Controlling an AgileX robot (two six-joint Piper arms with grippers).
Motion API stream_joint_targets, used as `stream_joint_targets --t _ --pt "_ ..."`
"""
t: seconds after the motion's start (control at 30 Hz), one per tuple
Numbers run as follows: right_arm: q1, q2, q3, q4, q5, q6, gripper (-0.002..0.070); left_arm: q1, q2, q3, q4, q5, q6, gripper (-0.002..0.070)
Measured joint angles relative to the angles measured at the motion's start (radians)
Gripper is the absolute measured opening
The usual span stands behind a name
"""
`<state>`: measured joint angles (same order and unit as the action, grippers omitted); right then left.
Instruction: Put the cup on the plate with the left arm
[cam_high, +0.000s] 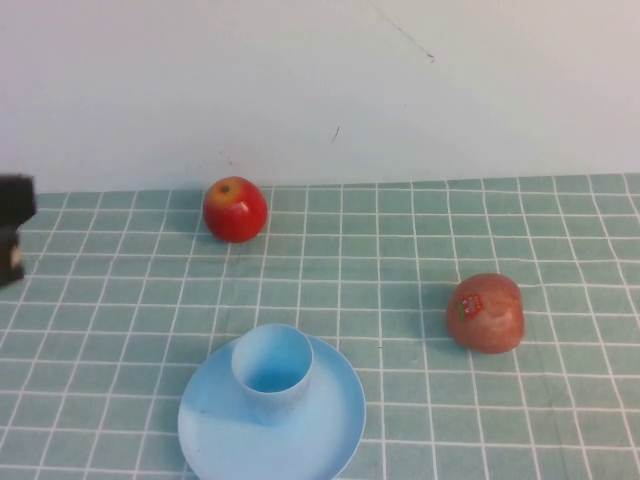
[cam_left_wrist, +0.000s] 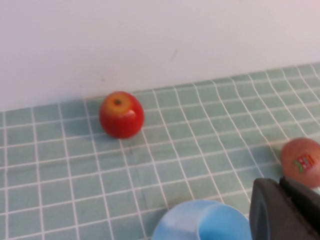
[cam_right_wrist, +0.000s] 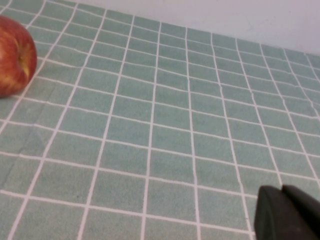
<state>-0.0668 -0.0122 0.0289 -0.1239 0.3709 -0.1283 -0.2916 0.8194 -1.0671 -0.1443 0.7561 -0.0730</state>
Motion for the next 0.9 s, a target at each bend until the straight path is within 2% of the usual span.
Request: stream_joint_targets --t 0.13,0.3,0.5,0.7,0.9 --pt "0.0 0.0 0.0 0.0 0.0 0.0 -0.0002 0.093 -0.238 0.326 -0.004 -0.196 0.0 0.0003" --pt "0.0 0.0 0.0 0.0 0.0 0.0 -0.0002 0.181 -0.506 0.686 -0.006 -0.35 0.0 0.0002" --pt "0.0 0.0 0.0 0.0 0.0 0.0 -0.0002 0.203 -0.722 1.045 -0.008 -0.525 -0.004 0.0002" --pt "0.0 0.0 0.0 0.0 0.0 0.0 -0.0002 0.203 -0.825 1.089 -0.008 -0.403 -0.01 0.0002" --pt "0.0 0.0 0.0 0.0 0.0 0.0 -0.0002 0.203 -0.831 1.088 -0.012 -0.398 -0.015 0.0002"
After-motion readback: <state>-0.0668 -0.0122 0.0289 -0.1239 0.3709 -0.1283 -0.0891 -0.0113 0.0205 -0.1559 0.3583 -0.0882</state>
